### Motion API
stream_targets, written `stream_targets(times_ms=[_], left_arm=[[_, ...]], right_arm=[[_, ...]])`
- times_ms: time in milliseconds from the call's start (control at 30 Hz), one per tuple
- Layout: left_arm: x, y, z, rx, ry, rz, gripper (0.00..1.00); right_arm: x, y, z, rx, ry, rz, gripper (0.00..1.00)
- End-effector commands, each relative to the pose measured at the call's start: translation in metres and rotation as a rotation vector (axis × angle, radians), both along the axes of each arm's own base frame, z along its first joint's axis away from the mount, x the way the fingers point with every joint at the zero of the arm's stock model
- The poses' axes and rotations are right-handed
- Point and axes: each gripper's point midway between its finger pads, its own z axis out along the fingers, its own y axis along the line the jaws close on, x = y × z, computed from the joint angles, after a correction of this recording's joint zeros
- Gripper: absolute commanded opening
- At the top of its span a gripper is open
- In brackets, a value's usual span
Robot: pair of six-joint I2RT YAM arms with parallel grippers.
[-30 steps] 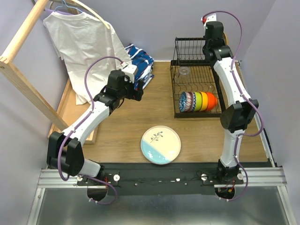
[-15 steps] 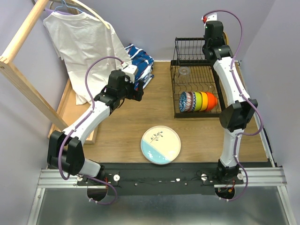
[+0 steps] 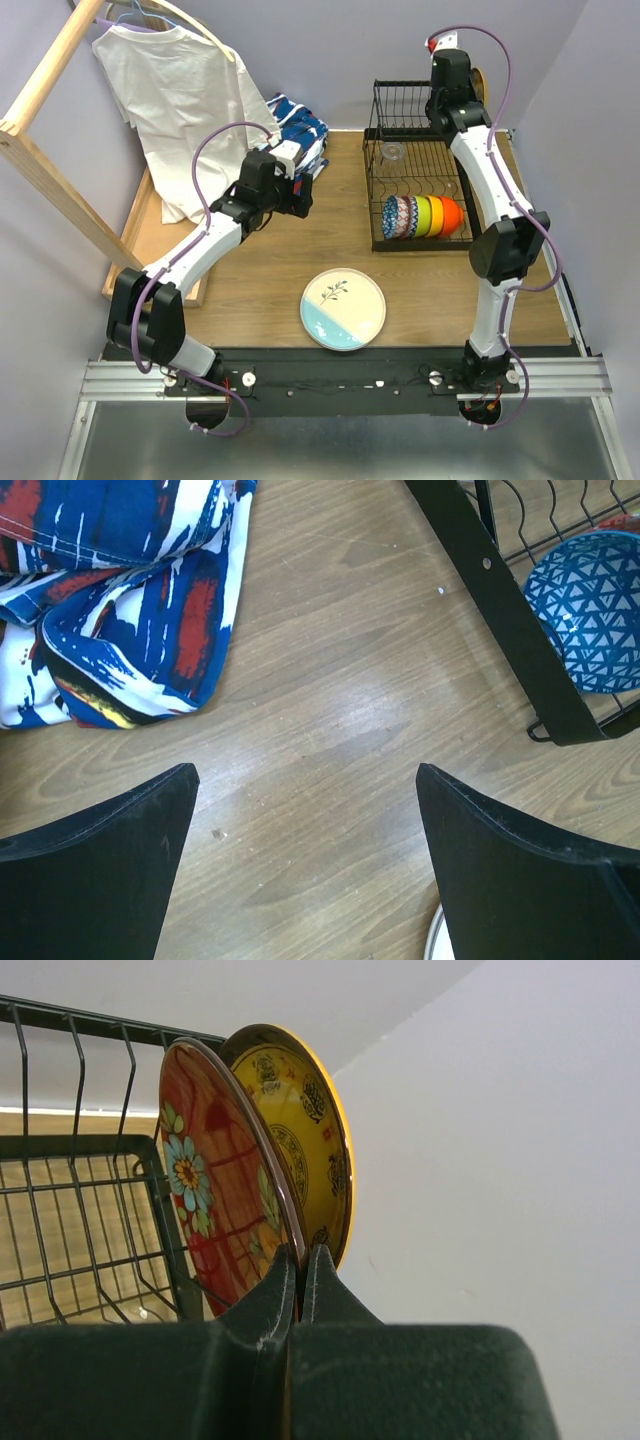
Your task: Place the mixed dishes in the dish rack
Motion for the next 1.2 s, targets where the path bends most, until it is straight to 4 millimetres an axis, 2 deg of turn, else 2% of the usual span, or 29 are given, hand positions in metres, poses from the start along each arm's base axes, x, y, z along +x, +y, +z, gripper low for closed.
stream_targets(times_ms=[0,333,733,1167], left_arm=[[0.006,-0.011,0.017,-0.036,-0.036,-0.019,0.99],[0.005,-0.012,0.014,-0.032,-0.030,-0.021,0.99],[0.002,-0.010,0.011,-0.025,-0.030,-0.023,0.99],[0.004,-0.008,0.007,-0.011,-0.028,-0.017,0.99]], right_arm=[[-0.025,-0.017,0.081,0.015,-0.269,-0.125,0.01],[-0.023,-0.017,0.096,0.011,-0.321,-0.124,0.01],[-0.012,-0.011,0.065,0.039,-0.237,-0.101,0.00],[0.009,0.001,0.030,0.056,-0.172,-0.066,0.01]])
